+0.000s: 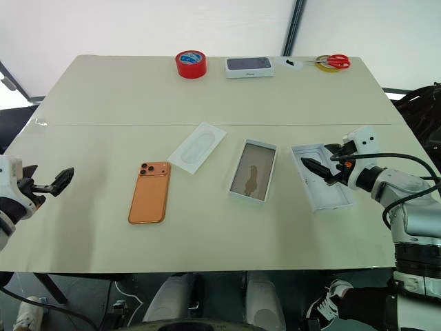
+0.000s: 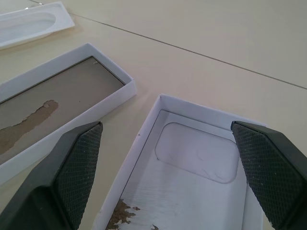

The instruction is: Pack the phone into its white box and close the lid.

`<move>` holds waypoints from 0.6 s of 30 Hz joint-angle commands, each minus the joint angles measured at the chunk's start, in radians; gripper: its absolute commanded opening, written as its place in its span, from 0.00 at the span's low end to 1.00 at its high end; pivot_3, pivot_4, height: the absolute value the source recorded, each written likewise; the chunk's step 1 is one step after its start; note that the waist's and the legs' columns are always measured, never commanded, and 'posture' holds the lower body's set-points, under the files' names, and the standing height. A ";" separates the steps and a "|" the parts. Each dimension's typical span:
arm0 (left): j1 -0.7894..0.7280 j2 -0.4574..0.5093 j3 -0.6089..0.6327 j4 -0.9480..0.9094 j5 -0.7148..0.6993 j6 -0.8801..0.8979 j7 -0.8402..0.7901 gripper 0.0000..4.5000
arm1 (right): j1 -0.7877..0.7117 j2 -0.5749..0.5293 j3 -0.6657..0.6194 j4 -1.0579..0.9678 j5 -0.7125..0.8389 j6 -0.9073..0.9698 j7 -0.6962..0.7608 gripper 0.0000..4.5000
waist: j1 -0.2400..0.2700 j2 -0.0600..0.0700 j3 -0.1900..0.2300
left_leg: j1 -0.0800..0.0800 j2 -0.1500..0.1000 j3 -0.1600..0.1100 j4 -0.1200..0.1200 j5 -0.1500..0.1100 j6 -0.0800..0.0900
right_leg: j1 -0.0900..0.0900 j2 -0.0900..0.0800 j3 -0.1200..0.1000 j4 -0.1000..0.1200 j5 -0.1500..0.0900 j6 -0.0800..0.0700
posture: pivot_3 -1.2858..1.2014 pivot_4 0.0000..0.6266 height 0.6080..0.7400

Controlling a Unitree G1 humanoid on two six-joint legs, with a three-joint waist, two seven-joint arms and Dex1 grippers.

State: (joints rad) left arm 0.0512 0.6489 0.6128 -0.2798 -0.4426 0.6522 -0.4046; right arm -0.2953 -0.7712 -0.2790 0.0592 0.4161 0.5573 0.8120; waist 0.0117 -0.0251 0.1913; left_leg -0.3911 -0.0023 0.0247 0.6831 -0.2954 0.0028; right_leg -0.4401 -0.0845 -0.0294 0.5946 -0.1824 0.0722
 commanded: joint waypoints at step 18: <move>-0.111 -0.038 -0.117 -0.089 -0.035 0.044 0.058 1.00 | -0.104 0.091 0.105 -0.189 0.069 0.029 0.018 0.99 | 0.000 0.000 0.000 | 0.000 0.000 0.000 0.000 0.000 0.000 | 0.000 0.000 0.000 0.001 0.000 0.000 | 0.52 0.24 0.94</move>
State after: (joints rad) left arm -0.0385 0.6131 0.5147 -0.3276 -0.4698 0.6885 -0.3624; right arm -0.3755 -0.6811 -0.1654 -0.0794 0.4661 0.5902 0.8288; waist 0.0120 -0.0251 0.1913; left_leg -0.3910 -0.0025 0.0244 0.6834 -0.2953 0.0027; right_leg -0.4399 -0.0844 -0.0293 0.5954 -0.1819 0.0727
